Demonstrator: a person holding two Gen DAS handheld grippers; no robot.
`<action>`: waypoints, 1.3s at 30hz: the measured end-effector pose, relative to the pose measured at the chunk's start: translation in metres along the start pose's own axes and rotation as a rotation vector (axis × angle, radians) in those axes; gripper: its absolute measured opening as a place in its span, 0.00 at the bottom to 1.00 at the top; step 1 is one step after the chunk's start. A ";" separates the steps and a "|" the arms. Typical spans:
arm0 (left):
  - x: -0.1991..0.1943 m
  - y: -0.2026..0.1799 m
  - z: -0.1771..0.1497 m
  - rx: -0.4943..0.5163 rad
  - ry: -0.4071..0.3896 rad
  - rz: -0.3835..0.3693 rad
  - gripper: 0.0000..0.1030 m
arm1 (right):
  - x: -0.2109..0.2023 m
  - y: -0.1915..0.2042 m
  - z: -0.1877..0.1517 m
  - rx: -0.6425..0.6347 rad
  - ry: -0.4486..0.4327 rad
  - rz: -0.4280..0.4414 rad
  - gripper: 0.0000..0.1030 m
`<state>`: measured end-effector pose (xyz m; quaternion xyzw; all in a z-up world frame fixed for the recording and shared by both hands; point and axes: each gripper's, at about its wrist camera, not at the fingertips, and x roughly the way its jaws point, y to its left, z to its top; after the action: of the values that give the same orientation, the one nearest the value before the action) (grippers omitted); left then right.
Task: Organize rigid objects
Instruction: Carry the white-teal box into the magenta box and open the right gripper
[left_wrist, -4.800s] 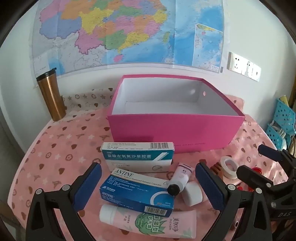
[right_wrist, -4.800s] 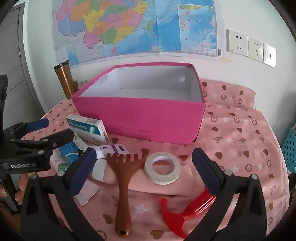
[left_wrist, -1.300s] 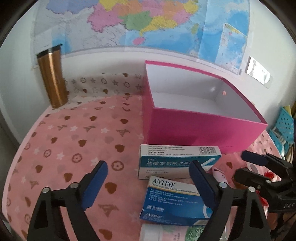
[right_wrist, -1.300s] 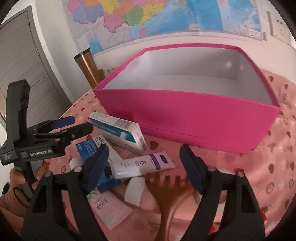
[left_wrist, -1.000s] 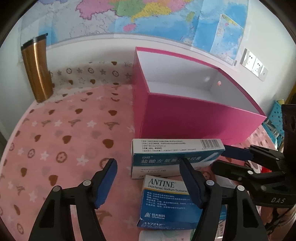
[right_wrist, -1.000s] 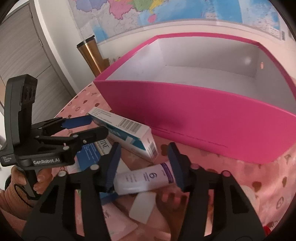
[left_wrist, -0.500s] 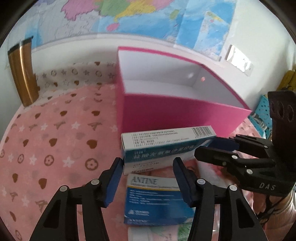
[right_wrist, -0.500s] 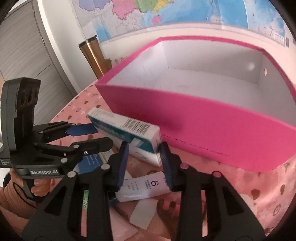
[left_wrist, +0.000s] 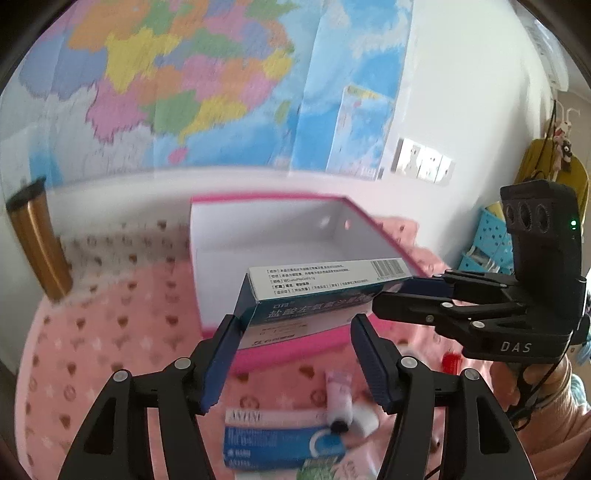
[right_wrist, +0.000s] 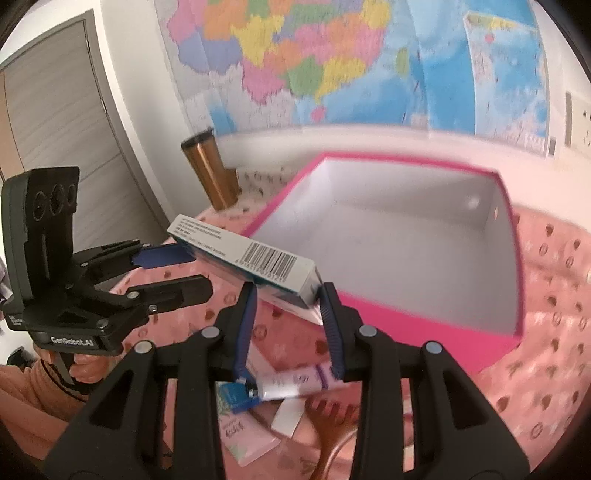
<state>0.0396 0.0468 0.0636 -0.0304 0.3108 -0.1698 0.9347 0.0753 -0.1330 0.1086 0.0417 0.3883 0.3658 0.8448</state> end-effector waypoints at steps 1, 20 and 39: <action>0.001 -0.001 0.005 0.007 -0.007 0.002 0.61 | -0.001 -0.003 0.006 0.005 -0.008 0.000 0.37; 0.081 0.035 0.030 -0.134 0.210 0.061 0.60 | 0.083 -0.072 0.029 0.216 0.199 0.081 0.37; 0.054 0.007 0.017 -0.026 0.075 0.115 0.68 | 0.051 -0.074 0.013 0.148 0.072 -0.017 0.43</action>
<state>0.0921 0.0345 0.0459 -0.0182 0.3490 -0.1126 0.9301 0.1498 -0.1510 0.0598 0.0877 0.4449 0.3304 0.8278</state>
